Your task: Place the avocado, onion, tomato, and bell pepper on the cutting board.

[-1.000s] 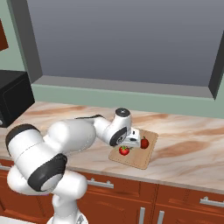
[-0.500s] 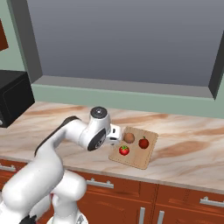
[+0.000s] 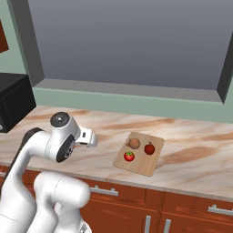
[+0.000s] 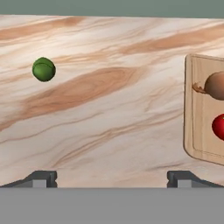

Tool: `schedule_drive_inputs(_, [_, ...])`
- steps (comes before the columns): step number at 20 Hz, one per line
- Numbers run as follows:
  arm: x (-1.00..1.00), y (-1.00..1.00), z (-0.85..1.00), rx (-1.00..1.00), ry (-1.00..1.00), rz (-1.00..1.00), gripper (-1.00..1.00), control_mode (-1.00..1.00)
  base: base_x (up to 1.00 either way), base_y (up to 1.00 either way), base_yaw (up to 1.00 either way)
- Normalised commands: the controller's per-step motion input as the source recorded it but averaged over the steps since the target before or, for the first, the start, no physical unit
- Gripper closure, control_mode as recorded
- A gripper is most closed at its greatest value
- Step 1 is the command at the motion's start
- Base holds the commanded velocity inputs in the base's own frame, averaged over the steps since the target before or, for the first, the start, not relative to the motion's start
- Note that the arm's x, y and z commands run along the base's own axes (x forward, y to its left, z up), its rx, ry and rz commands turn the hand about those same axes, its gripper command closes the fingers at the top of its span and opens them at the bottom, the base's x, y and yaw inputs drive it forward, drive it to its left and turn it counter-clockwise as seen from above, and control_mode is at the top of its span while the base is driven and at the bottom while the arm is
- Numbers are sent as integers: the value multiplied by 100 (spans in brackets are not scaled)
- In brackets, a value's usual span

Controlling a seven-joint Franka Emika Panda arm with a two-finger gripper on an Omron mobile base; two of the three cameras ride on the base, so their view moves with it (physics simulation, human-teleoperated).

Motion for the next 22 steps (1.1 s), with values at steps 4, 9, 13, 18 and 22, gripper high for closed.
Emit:
schedule_drive_inputs(4, [26, 57, 50, 0, 0, 2, -100, -100, 0, 0, 0])
schedule_drive_inputs(9, [39, 41, 31, 0, 1, 5, -100, -100, 0, 0, 0])
schedule_drive_inputs(13, [44, 41, 0, 0, 10, 9, -100, -100, 0, 0, 0])
schedule_drive_inputs(18, [45, 33, 0, 1, 13, 16, -100, -100, 0, 0, 0])
schedule_drive_inputs(22, [49, 45, -6, 0, 10, 8, -100, -100, 0, 0, 0])
